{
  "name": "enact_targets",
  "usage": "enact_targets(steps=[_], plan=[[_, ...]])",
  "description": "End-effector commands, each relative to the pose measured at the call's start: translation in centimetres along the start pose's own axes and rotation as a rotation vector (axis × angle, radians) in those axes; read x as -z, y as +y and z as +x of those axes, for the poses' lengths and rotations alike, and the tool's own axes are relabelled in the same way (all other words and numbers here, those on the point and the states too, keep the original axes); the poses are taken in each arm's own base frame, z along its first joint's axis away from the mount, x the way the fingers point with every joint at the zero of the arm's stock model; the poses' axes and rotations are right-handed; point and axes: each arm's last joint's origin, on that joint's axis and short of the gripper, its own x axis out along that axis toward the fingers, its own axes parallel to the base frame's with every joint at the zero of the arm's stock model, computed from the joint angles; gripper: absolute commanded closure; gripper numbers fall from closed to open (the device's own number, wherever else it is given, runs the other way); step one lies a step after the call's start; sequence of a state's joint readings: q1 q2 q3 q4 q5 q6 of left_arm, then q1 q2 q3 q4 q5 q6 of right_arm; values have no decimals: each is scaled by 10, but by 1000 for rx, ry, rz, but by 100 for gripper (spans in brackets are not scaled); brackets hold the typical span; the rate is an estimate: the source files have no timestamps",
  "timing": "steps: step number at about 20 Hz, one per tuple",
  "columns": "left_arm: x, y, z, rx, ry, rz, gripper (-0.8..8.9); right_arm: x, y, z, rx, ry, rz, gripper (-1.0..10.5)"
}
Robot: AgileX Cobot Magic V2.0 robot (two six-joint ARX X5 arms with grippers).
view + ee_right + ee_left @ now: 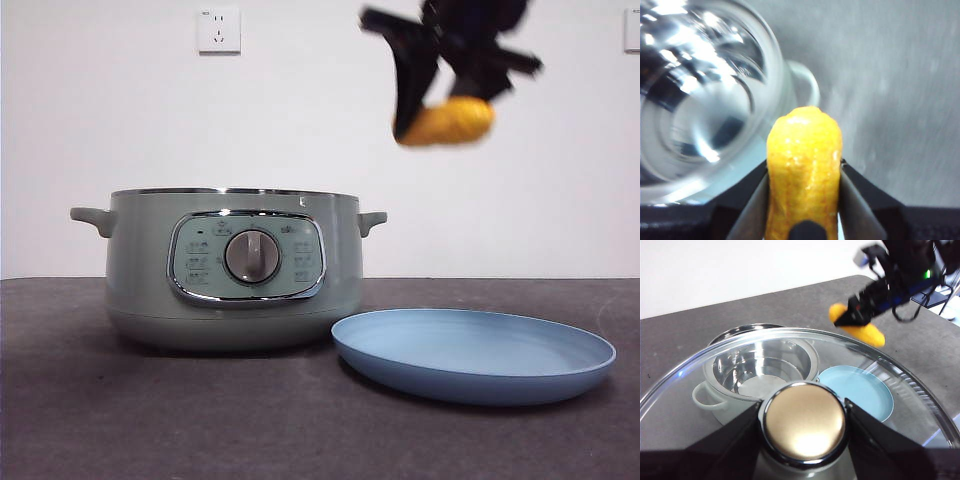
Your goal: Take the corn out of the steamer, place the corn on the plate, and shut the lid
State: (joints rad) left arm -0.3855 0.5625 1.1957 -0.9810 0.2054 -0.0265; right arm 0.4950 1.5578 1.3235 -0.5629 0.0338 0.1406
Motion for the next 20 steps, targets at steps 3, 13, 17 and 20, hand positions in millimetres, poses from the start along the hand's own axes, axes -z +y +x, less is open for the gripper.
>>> enact_targets(steps=[3,13,17,20], plan=[[-5,-1,-4,9,-58,13,822,73,-10,51,-15,81,141,958],[-5,-1,-4,9,-58,8,822,129,-22,88,18,84,224,958],[-5,-1,-4,9,-58,6,822,137,-23,99,45,126,224,957],[-6,-1,-2,9,-61,6,822,136,-23,97,41,126,223,791]])
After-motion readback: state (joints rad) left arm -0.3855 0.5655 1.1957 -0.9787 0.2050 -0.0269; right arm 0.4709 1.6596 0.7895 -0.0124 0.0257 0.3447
